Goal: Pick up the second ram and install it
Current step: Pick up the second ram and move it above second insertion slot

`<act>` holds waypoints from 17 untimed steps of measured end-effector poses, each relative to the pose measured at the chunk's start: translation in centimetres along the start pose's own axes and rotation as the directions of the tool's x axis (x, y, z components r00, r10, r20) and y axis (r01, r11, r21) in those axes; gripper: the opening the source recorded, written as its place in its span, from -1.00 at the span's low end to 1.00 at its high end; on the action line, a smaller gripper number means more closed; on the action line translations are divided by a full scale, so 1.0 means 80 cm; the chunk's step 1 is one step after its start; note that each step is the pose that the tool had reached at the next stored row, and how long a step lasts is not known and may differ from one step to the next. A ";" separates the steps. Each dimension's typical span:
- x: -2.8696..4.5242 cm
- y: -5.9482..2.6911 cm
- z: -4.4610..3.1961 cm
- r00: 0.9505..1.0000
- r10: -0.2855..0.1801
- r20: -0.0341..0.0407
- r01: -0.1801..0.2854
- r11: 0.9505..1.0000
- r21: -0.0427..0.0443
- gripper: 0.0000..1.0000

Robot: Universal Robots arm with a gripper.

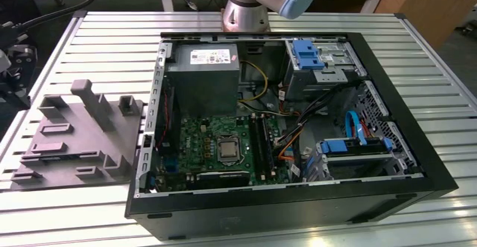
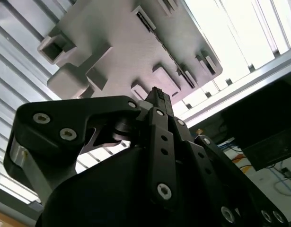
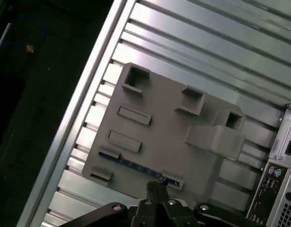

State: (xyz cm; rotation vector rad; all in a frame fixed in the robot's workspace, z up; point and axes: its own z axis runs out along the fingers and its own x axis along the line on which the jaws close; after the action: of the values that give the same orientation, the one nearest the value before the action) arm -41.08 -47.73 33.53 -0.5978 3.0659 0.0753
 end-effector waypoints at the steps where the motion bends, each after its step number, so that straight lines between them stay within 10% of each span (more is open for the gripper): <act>1: 0.0000 0.000 0.0002 1.000 -0.019 -0.001 0.019 1.000 0.000 -0.80; 8: 0.0000 0.000 0.0016 0.989 -0.144 -0.006 0.144 0.990 -0.004 -0.80; 17: 0.0001 0.000 0.0029 0.952 -0.304 -0.012 0.304 0.953 -0.010 -0.80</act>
State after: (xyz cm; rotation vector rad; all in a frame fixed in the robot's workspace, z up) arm -41.08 -47.73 33.30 -1.0659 2.9441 0.0788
